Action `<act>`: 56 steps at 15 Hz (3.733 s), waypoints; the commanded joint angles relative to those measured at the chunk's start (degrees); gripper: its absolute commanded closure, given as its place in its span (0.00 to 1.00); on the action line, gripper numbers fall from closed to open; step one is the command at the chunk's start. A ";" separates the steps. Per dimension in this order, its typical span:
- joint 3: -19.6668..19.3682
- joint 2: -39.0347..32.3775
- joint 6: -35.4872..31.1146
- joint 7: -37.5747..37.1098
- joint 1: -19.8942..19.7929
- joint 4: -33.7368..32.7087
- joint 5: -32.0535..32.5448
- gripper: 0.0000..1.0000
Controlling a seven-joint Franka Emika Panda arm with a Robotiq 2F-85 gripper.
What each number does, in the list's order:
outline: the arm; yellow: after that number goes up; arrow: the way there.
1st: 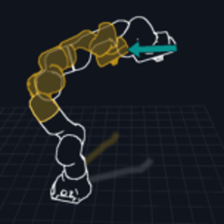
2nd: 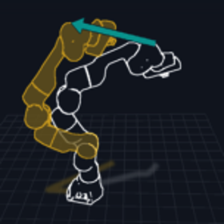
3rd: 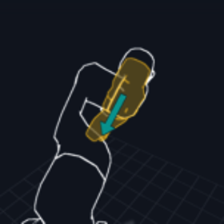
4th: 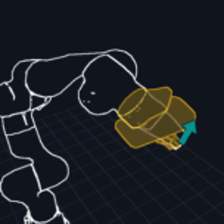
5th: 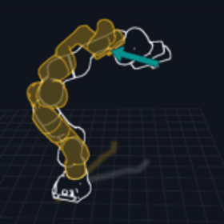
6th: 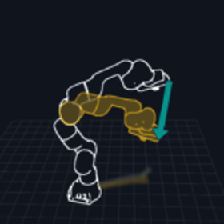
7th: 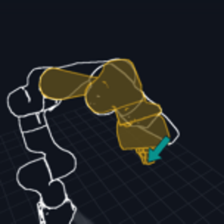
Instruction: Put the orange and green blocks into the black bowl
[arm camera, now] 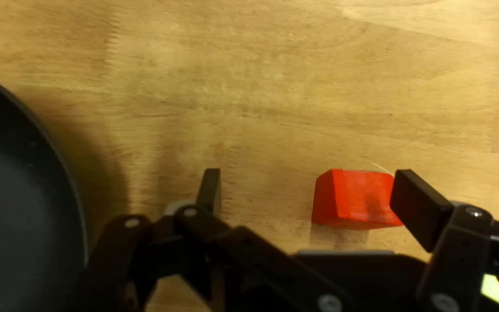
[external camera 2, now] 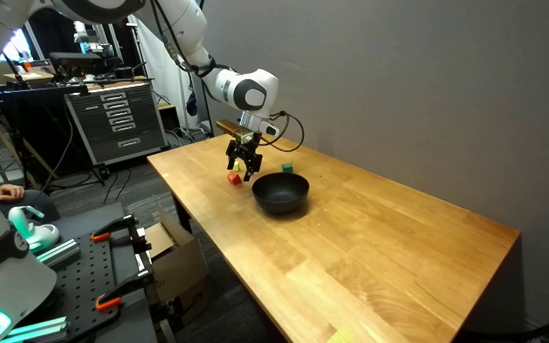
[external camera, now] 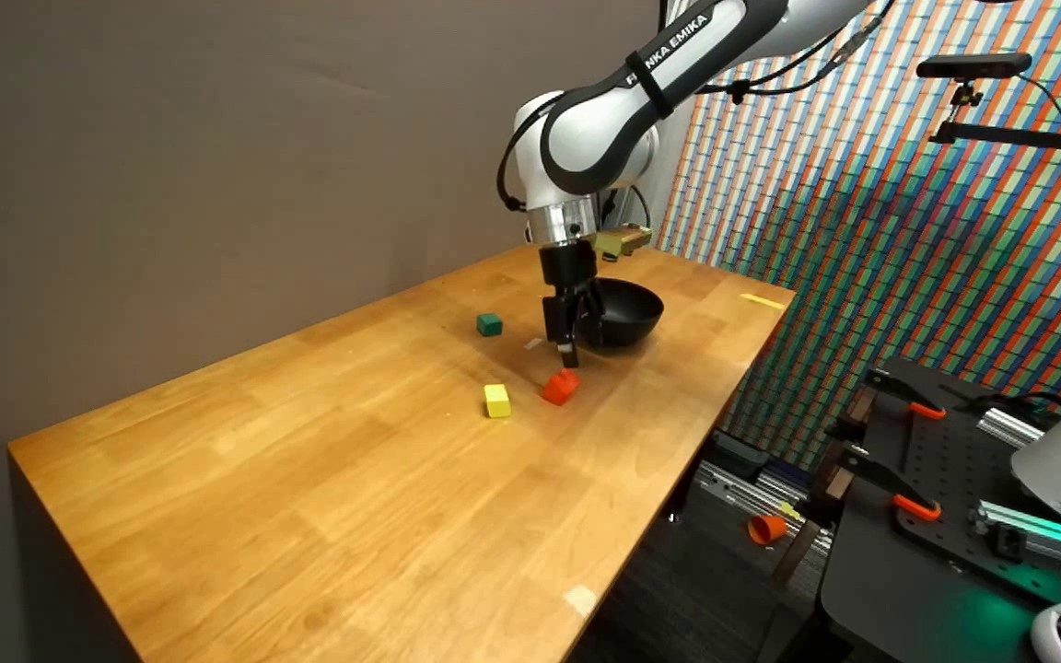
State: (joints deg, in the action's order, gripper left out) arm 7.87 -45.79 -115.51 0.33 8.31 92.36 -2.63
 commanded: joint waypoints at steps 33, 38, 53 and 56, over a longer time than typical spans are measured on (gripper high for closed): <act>-11.06 7.11 0.39 -14.66 5.61 -2.47 13.68 0.82; -12.10 10.29 2.33 -18.13 2.98 0.64 13.45 0.24; -1.38 -13.56 7.47 5.22 -1.74 -27.93 1.56 0.00; -3.05 -19.49 6.31 2.67 -0.15 -35.15 2.86 0.00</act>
State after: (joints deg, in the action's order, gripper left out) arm 5.68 -58.17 -111.12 3.74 7.14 68.17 -0.34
